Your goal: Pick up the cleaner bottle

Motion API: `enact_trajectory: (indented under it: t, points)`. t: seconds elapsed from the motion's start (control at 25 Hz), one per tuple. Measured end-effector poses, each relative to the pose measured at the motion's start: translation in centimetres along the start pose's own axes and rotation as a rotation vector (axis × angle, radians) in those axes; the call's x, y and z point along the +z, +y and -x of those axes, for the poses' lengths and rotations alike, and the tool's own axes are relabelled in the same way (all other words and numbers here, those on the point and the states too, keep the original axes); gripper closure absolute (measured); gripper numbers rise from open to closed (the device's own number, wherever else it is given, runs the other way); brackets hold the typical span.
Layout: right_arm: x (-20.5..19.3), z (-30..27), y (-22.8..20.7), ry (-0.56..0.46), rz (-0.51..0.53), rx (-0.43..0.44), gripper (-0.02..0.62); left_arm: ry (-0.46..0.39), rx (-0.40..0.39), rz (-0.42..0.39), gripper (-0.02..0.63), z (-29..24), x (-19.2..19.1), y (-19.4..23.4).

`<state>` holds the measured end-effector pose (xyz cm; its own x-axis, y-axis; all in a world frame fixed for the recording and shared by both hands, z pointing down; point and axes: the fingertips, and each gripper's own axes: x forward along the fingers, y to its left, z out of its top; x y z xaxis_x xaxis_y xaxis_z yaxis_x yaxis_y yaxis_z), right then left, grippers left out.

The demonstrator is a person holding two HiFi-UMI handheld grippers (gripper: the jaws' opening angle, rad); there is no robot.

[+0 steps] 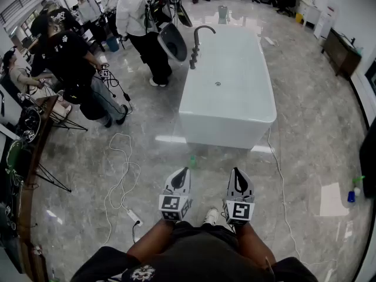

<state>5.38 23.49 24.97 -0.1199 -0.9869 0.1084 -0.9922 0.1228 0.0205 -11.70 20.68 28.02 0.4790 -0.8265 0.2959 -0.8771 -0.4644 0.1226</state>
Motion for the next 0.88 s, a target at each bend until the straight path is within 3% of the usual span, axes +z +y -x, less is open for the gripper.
enact_trajectory:
  t: [0.24,0.48,0.76,0.88]
  points:
    - [-0.2,-5.5,-2.6,-0.011,-0.002,-0.004,0.580,-0.017,0.019,-0.017,0.601,-5.6,0.9,1.9]
    - [-2.4,-10.1,-4.2,0.037,-0.010,-0.001,0.580,0.024,0.027,0.049,0.601,-10.6,0.6,3.4]
    - [-1.5,-18.1,-3.2,0.032,0.057,0.029,0.580,-0.051,-0.044,-0.017,0.601,-17.2,4.4,6.3]
    - [-2.2,-21.0,-3.7,0.069,0.050,-0.002,0.580,-0.060,-0.068,-0.007,0.601,-19.6,5.3,7.9]
